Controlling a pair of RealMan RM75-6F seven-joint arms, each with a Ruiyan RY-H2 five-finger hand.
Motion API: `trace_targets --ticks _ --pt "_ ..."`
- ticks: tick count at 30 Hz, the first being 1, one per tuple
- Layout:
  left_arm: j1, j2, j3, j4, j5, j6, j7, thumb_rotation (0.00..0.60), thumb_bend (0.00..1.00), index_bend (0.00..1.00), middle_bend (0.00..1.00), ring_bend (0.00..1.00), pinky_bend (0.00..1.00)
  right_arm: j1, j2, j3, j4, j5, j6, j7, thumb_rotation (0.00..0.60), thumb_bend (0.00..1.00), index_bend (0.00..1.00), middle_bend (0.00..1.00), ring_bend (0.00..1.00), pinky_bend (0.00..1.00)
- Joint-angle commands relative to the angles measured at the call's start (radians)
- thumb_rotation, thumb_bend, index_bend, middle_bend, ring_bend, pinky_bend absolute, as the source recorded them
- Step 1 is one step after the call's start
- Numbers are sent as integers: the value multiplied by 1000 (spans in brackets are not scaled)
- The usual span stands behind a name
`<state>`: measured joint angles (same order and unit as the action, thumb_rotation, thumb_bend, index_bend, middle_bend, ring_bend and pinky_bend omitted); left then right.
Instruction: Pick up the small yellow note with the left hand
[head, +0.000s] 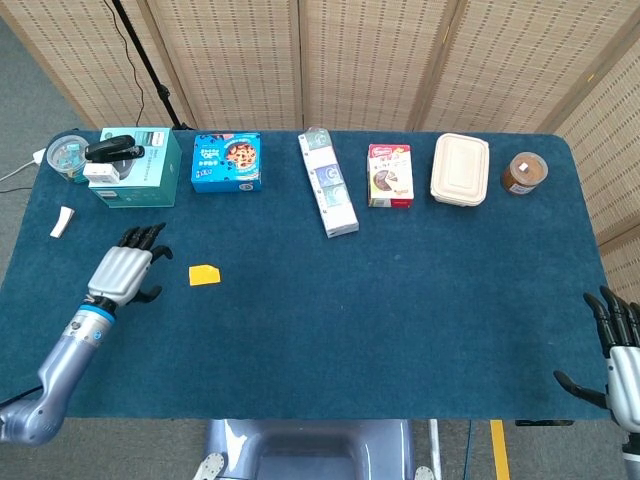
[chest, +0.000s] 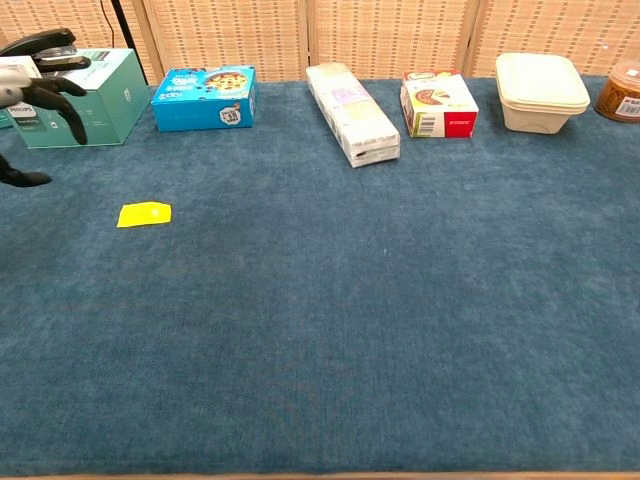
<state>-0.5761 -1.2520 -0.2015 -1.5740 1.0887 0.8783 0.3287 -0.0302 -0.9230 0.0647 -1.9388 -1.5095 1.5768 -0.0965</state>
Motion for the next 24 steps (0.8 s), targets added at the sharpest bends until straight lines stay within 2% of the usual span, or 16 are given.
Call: trace_targets --ticks 1,9,17,24 --pt "-60 -83 3 100 -43 -53 17 600 327 367 0 0 0 7 -5 3 3 16 -14 -6 600 0 0 0 0 0" --pt "-124 -179 7 229 -64 -104 -13 600 375 393 0 0 0 14 -12 6 4 32 -25 -22 600 0 0 0 0 0" --pt "-184 -241 25 298 -85 -156 9 600 372 393 0 0 0 20 -12 8 7 47 -38 -19 600 0 0 0 0 0" --pt "-216 -282 35 346 -108 -162 30 600 368 393 0 0 0 22 -9 13 9 59 -40 -10 600 0 0 0 0 0"
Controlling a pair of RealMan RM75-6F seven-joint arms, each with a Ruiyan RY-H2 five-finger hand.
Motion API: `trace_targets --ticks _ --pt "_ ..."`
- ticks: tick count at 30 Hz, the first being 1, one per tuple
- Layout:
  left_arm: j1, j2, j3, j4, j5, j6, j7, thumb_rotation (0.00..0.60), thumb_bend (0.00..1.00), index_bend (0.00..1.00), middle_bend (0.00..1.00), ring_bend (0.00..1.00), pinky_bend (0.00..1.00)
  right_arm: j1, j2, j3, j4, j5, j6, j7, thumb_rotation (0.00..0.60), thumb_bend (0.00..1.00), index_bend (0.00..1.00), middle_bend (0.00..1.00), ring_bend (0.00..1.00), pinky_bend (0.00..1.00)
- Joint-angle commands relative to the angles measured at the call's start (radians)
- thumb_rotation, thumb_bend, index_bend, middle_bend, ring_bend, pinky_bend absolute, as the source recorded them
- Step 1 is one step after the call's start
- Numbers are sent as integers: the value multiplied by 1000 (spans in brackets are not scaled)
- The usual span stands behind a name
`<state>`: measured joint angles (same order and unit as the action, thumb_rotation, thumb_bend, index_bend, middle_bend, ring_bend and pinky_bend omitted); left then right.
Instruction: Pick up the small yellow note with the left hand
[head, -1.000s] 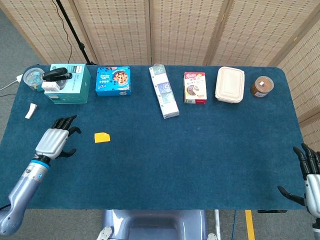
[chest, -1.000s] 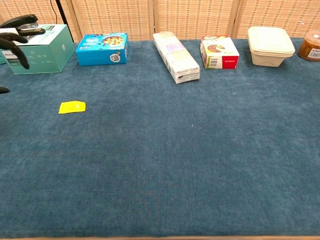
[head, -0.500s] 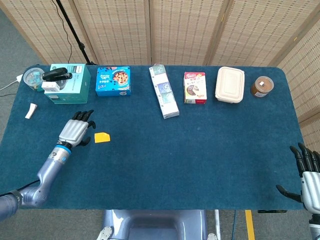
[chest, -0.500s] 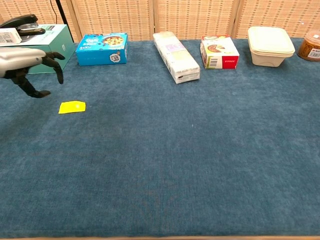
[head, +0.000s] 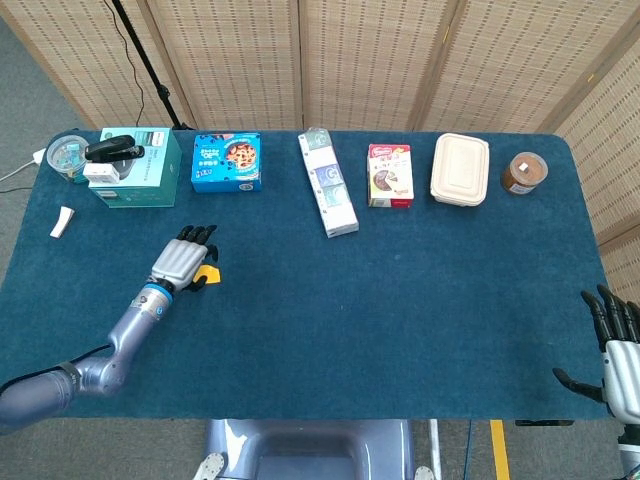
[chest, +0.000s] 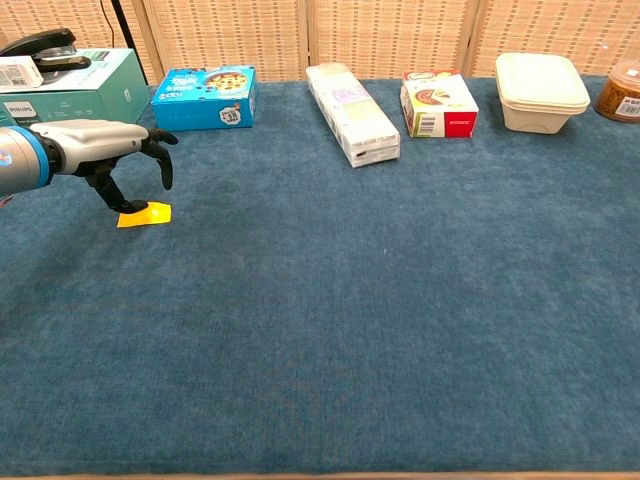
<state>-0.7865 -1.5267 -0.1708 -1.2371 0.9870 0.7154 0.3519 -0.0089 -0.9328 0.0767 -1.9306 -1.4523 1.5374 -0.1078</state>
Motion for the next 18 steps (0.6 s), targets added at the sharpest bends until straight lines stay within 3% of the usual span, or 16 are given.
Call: trace_targets --ticks 1,18 --pt "-9 -13 7 16 -14 -2 11 600 368 393 0 0 0 1 1 1 1 3 -1 4 600 0 0 0 0 0" --pt "-37 -27 38 18 -67 -2 44 600 368 393 0 0 0 5 8 2 2 13 -10 20 600 0 0 0 0 0"
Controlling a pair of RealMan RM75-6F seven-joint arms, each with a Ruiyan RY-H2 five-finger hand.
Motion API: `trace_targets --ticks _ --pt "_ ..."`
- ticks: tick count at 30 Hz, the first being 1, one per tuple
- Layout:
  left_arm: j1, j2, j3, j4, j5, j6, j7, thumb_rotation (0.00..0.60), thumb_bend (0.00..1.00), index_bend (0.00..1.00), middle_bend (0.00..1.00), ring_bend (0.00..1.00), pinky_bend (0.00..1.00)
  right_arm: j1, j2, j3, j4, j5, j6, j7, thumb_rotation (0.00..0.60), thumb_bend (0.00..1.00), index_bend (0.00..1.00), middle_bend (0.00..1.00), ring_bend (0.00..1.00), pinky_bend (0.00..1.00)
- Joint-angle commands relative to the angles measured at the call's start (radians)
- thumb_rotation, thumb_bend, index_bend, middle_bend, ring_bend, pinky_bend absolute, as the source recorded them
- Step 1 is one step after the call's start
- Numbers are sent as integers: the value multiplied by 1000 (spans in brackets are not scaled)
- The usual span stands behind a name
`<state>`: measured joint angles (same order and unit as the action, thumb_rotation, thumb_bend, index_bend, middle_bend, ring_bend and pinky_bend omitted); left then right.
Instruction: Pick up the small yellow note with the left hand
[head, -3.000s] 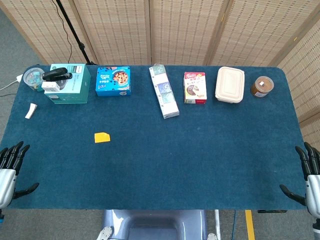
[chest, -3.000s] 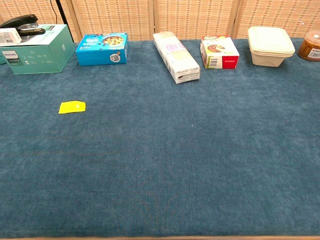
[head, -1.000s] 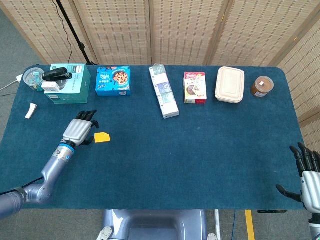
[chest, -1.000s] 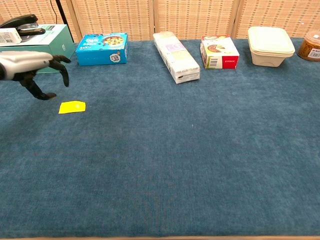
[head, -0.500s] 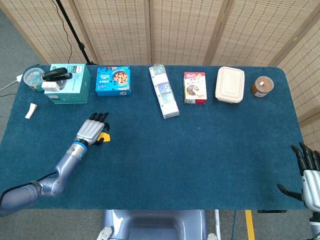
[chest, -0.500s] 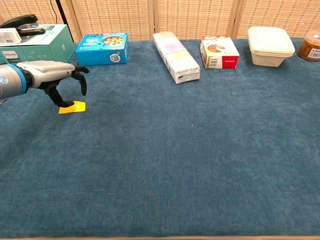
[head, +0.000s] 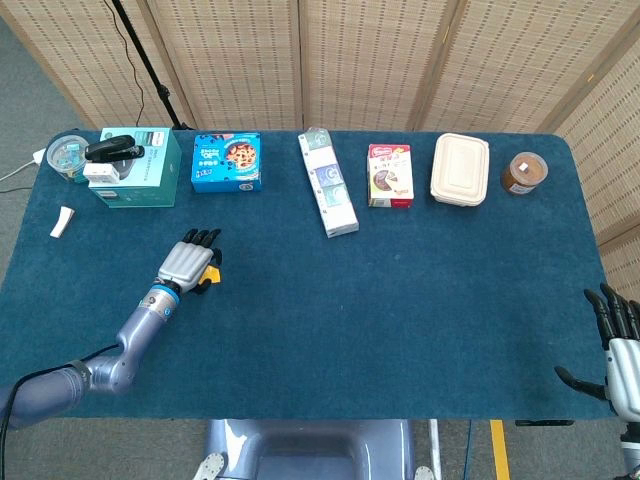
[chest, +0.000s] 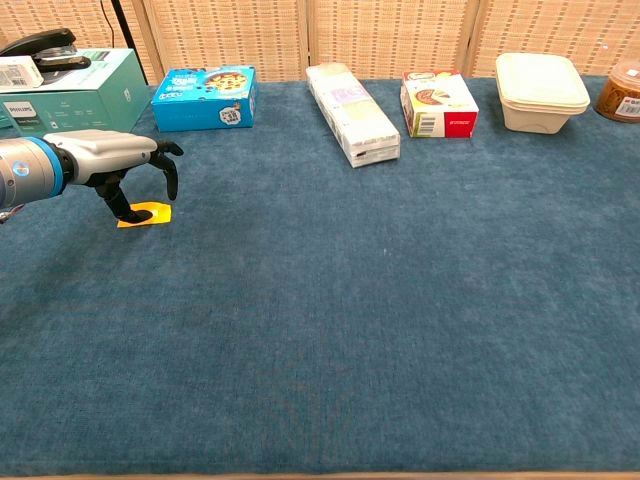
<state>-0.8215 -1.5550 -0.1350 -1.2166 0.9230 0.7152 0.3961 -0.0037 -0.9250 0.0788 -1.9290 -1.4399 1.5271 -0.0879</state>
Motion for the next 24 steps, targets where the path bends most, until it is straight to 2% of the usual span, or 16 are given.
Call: trace_targets --ticks 1,19,24 --pt "-3 1 3 -3 -4 -3 0 600 368 393 0 0 0 0 0 0 -1 0 1 0 600 0 0 0 0 0" --pt "-31 -14 17 14 -53 -9 25 600 369 397 0 0 0 1 4 0 -1 1 0 8 600 0 0 0 0 0" --pt "-37 -7 23 4 -68 -10 33 600 371 434 0 0 0 2 4 0 -1 1 2 9 600 0 0 0 0 0"
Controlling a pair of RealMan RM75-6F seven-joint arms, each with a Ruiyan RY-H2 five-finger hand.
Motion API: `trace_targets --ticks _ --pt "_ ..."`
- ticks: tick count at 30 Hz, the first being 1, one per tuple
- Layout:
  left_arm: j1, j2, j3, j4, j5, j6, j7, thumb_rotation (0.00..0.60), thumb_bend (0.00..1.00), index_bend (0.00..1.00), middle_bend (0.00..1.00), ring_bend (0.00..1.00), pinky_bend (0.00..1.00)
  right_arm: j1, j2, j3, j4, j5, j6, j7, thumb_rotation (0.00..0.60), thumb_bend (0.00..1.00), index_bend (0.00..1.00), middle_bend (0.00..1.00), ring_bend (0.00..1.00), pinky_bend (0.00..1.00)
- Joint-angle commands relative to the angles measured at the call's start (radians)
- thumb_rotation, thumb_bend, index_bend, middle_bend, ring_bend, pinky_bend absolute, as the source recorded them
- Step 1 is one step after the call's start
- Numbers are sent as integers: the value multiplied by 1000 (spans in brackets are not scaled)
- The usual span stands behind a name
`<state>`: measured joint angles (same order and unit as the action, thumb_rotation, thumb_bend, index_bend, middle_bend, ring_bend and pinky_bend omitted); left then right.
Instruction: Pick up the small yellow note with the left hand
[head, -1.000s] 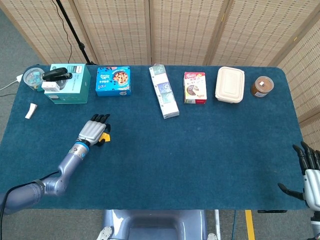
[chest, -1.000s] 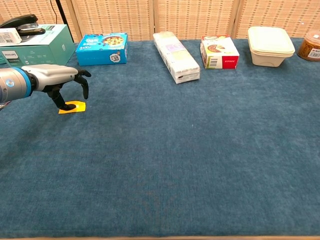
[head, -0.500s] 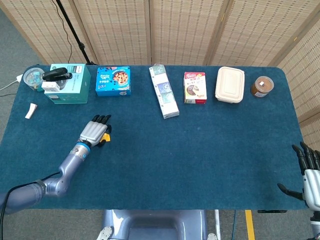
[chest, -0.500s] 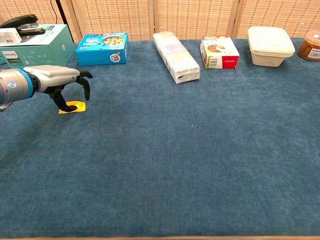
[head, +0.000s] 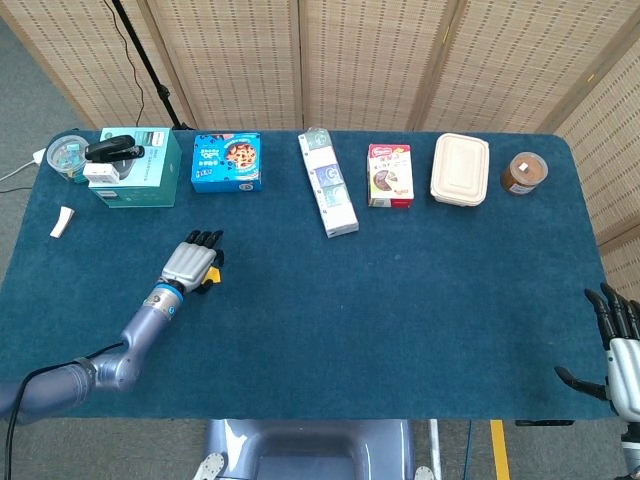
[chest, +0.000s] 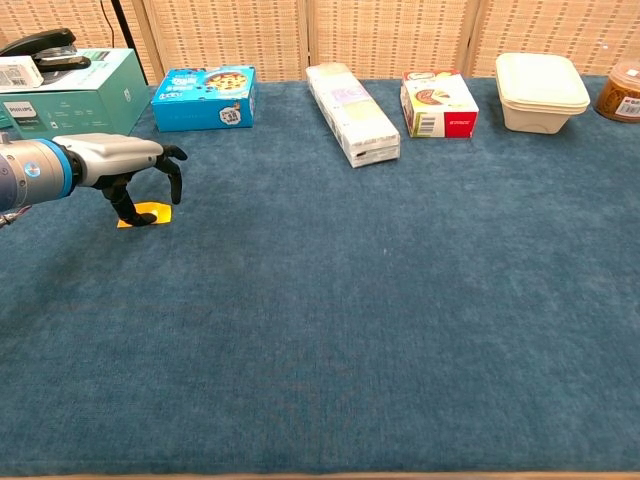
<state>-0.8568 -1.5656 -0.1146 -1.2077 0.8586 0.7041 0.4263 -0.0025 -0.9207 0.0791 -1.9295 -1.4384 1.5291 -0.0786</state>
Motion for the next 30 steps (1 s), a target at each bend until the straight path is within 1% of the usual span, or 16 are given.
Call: trace_targets --ticks 1,6,16,30 --pt "-2 7 4 -9 -6 2 5 600 372 440 0 0 0 1 0 0 -1 0 -1 -1 600 0 0 0 0 0" --pt "-2 17 8 -22 -17 7 7 600 373 470 0 0 0 2 -1 -1 -1 -1 -2 -1 600 0 0 0 0 0" --pt "1 26 23 -24 -18 7 -3 600 375 486 0 0 0 4 -1 -2 -2 1 -7 -2 600 0 0 0 0 0" --pt "-13 12 20 -8 -25 9 -3 600 389 500 0 0 0 6 2 -3 -3 4 -11 3 600 0 0 0 0 0"
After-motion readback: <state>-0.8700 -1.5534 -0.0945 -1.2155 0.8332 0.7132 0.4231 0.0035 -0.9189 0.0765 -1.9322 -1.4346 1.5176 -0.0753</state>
